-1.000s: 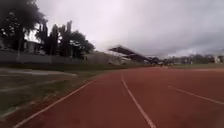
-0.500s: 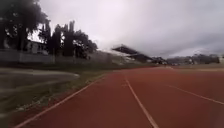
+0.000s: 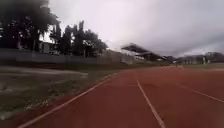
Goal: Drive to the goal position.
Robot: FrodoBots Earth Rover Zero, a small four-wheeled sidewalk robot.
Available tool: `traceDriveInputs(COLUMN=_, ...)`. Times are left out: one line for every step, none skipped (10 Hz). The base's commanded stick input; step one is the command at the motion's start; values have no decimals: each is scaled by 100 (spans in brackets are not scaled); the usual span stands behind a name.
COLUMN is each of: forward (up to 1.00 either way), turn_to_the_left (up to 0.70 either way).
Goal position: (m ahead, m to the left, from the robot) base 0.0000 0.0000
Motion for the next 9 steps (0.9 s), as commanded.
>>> traceDriveInputs(forward=0, turn_to_the_left=70)
traceDriveInputs(forward=0, turn_to_the_left=70)
traceDriveInputs(forward=0, turn_to_the_left=70)
traceDriveInputs(forward=0, turn_to_the_left=70)
traceDriveInputs(forward=0, turn_to_the_left=70)
traceDriveInputs(forward=0, turn_to_the_left=70)
traceDriveInputs(forward=0, turn_to_the_left=70)
traceDriveInputs(forward=0, turn_to_the_left=70)
traceDriveInputs(forward=0, turn_to_the_left=70)
